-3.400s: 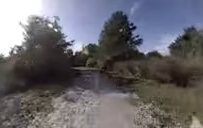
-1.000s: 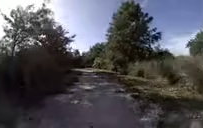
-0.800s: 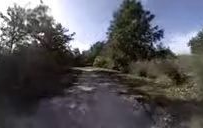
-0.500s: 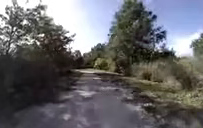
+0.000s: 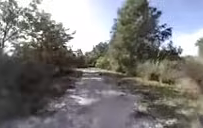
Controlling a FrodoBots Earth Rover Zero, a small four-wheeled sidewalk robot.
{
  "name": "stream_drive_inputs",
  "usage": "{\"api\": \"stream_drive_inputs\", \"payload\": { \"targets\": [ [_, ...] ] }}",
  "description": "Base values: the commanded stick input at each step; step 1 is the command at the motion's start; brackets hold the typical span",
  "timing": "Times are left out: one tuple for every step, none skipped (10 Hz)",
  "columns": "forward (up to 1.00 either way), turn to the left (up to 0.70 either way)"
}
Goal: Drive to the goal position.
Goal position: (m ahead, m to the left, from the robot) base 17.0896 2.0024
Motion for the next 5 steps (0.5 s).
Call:
{"api": "stream_drive_inputs", "payload": {
  "targets": [
    [0.85,0.00],
    [0.85,0.00],
    [0.85,0.00],
    [0.85,0.00],
    [0.85,0.00]
  ]
}}
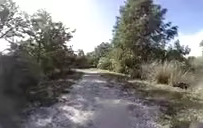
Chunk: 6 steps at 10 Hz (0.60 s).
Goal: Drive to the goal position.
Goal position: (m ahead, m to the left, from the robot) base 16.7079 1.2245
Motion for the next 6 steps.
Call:
{"api": "stream_drive_inputs", "payload": {
  "targets": [
    [0.85,0.00],
    [0.85,0.00],
    [0.85,0.00],
    [0.85,0.00],
    [0.85,0.00],
    [0.85,0.00]
  ]
}}
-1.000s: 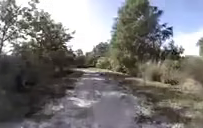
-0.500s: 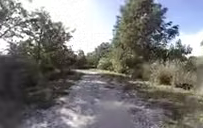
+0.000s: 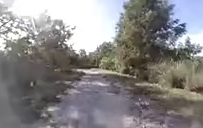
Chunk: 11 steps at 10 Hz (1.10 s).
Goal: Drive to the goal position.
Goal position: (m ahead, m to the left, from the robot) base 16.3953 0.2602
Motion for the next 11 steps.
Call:
{"api": "stream_drive_inputs", "payload": {
  "targets": [
    [0.85,0.00],
    [0.85,0.00],
    [0.85,0.00],
    [0.85,0.00],
    [0.85,0.00],
    [0.85,0.00],
    [0.85,0.00],
    [0.85,0.00],
    [0.85,0.00],
    [0.85,0.00],
    [0.85,0.00]
  ]
}}
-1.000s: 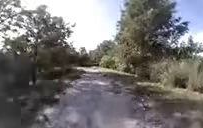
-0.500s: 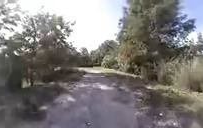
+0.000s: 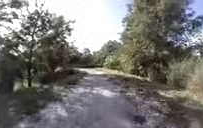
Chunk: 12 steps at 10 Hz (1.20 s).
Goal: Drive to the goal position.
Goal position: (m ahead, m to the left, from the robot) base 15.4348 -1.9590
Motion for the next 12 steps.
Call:
{"api": "stream_drive_inputs", "payload": {
  "targets": [
    [0.85,0.00],
    [0.85,0.00],
    [0.85,0.00],
    [0.85,0.00],
    [0.85,0.00],
    [0.85,0.00],
    [0.85,0.00],
    [0.85,0.00],
    [0.85,0.00],
    [0.85,0.00],
    [0.85,0.00],
    [0.85,0.00]
  ]
}}
